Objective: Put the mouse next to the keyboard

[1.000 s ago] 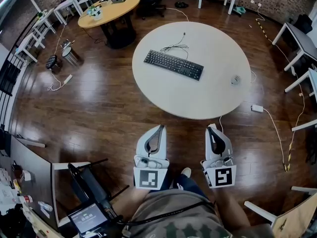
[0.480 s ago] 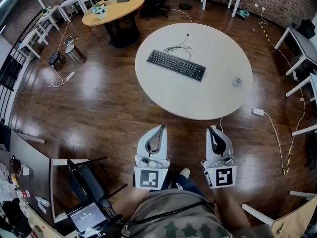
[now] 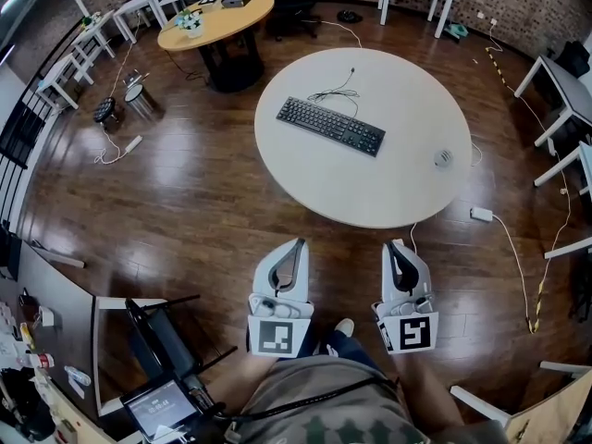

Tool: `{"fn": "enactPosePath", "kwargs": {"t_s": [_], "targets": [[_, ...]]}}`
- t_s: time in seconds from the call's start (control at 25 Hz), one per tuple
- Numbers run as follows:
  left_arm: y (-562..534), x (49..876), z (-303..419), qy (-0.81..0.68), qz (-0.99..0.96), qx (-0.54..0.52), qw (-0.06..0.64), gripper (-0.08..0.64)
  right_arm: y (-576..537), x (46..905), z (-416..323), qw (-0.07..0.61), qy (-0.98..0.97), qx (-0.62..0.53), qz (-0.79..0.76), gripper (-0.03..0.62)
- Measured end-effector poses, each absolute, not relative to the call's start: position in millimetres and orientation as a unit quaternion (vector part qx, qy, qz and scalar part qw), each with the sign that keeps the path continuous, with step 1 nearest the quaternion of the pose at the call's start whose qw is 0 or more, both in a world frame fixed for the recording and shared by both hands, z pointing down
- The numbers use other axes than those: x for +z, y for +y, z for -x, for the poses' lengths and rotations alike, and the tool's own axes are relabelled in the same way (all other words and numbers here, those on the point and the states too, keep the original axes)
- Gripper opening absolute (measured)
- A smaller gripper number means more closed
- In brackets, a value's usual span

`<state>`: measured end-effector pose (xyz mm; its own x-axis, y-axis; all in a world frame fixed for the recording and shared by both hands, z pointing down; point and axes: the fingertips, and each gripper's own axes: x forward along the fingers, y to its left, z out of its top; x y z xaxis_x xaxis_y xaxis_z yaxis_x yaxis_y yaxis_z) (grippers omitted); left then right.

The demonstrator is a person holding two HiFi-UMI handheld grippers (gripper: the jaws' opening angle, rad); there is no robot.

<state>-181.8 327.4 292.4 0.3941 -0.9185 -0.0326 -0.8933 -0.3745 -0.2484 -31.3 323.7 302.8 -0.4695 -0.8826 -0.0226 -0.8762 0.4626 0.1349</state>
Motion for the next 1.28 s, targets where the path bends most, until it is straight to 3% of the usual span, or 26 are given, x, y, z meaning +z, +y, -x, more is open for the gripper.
{"fn": "enactPosePath", "kwargs": {"t_s": [0.12,0.28,1.08,1.2,1.28], "targets": [[327.9,291.6,184.3,0.552,0.825,-0.05,0.11,0.001,323.3,303.2,33.0,0.021,-0.855,-0.062,-0.515,0.005],[327.0,296.2,190.3,0.577,0.815,-0.011,0.056,0.0,323.0,302.1,36.6,0.016,-0.854,-0.048,-0.517,0.005],[319.6,292.8,181.4,0.555,0.829,-0.003,0.061,0.0,325.5,301.8,39.0,0.031,-0.85,-0.051,-0.523,0.005],[320.0,289.1,177.7,0.536,0.836,-0.035,0.111,0.0,325.2,303.2,38.6,0.033,-0.85,-0.05,-0.523,0.005],[321.0,292.1,179.9,0.539,0.835,-0.033,0.101,0.0,325.5,303.3,40.5,0.032,-0.851,-0.048,-0.522,0.005]]}}
